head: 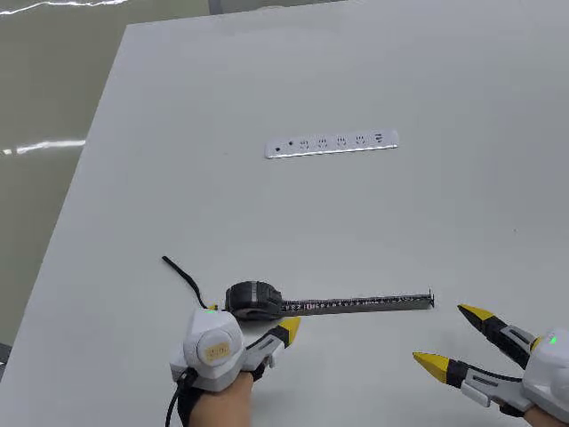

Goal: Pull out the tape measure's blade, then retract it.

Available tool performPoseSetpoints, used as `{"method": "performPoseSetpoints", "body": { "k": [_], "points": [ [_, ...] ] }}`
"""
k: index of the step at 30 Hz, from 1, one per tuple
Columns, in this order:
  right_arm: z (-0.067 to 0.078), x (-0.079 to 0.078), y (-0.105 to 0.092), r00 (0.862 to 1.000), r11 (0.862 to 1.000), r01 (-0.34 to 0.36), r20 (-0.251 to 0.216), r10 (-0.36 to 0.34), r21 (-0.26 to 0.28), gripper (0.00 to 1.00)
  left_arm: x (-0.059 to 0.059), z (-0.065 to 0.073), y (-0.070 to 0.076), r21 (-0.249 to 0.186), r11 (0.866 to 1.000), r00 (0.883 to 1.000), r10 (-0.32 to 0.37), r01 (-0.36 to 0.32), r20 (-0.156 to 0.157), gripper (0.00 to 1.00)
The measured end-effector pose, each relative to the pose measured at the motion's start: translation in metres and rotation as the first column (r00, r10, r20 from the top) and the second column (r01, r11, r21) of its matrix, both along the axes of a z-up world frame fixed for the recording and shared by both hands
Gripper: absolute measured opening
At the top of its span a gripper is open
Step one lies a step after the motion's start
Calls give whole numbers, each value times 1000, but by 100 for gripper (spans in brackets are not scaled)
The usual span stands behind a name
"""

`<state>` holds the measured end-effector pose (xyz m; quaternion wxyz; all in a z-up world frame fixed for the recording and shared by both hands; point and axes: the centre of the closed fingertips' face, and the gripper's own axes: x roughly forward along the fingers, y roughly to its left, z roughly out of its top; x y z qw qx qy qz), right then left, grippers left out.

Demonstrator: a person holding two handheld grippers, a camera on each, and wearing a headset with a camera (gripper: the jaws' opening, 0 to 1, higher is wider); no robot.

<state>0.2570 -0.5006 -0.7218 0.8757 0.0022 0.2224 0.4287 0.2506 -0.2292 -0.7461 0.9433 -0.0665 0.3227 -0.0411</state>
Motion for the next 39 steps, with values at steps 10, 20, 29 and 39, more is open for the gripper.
{"method": "performPoseSetpoints", "body": {
  "k": [10, 20, 29, 39],
  "points": [
    [-1, 9, 2, 1000, 1000, -23, 0, 23, 3, 69, 9, -6, -1, -21, 999, 999, 42, -43, -19, 89],
    [-5, 16, 1, 999, 999, -39, -4, 39, 8, 67, 14, -10, 1, -11, 997, 997, 72, -73, -32, 88],
    [-7, 22, 4, 998, 998, -63, 2, 63, 8, 66, 17, -16, 0, -29, 993, 993, 109, -111, -53, 87],
    [-11, 27, 3, 997, 997, -77, 0, 77, 3, 66, 21, -20, -3, -30, 991, 989, 131, -134, -70, 86]
  ]
}}
